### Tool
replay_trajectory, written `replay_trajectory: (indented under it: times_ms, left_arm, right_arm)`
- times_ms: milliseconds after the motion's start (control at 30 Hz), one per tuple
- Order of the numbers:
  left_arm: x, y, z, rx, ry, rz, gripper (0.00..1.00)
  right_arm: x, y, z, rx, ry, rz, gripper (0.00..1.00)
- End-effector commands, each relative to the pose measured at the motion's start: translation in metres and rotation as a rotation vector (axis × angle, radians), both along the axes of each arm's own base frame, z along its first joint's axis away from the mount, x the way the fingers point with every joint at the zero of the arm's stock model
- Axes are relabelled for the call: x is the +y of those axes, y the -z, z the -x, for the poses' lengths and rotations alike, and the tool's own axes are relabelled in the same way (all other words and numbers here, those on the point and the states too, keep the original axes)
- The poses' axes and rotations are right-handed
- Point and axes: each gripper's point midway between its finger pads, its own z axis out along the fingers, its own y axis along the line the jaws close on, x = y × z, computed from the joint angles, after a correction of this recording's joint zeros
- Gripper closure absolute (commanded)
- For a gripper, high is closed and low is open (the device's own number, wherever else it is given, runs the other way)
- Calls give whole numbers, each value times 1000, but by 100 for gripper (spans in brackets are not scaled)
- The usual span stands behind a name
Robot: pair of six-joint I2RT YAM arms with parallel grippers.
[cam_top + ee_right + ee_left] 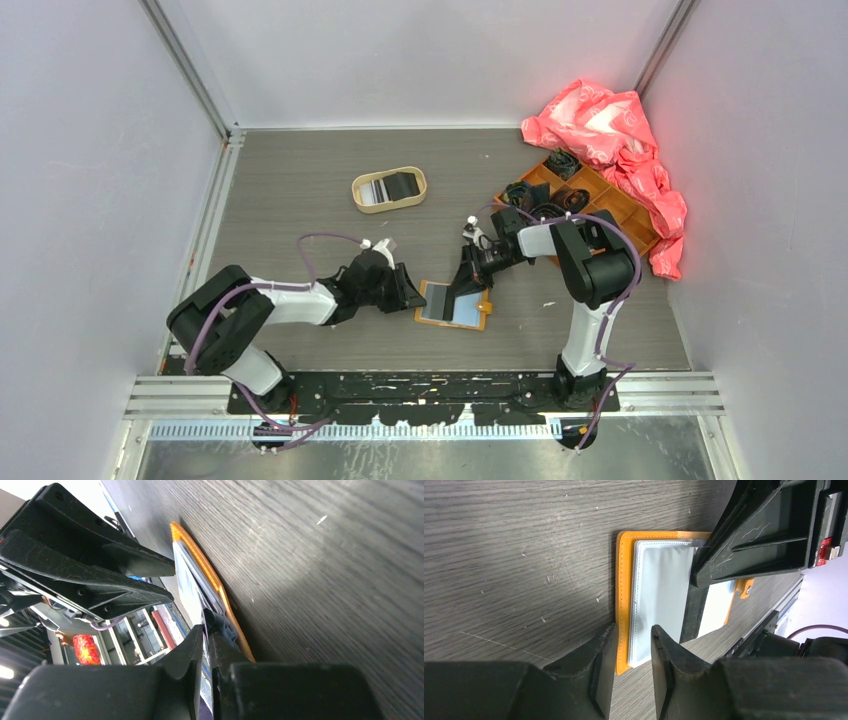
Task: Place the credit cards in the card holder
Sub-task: Insert the credit card into the card holder.
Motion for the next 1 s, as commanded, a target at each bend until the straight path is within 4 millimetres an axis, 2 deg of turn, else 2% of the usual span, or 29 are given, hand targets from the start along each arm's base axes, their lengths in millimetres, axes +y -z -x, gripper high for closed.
replay_trajectory:
  times_ms: [0, 167, 267, 400, 567, 700, 800, 967]
  left_arm:
    - [13, -1, -4, -43, -14, -72, 66]
    - [29, -24, -5, -111, -24, -124, 63]
    - [27, -44, -3, -158, -16, -97, 63]
    - [1, -70, 10, -241, 32, -67, 64]
    - [-43, -88, 28, -309, 102, -67, 66]
    - [-74, -84, 34, -324, 141, -93, 69]
    - [-90, -68, 32, -307, 154, -134, 72]
    - [-101, -48, 24, -300, 160, -208, 74]
  right_arm:
    - [4, 1, -5, -34, -18, 20, 84]
    - [4, 1, -5, -35, -19, 24, 82]
    - [4, 0, -6, -35, -19, 24, 82]
    - [4, 2, -6, -32, -20, 26, 81]
    - [3, 3, -5, -33, -22, 30, 81]
    - [3, 4, -5, -31, -22, 36, 81]
    - [2, 4, -5, -31, -23, 38, 81]
    - [2, 3, -6, -33, -24, 38, 81]
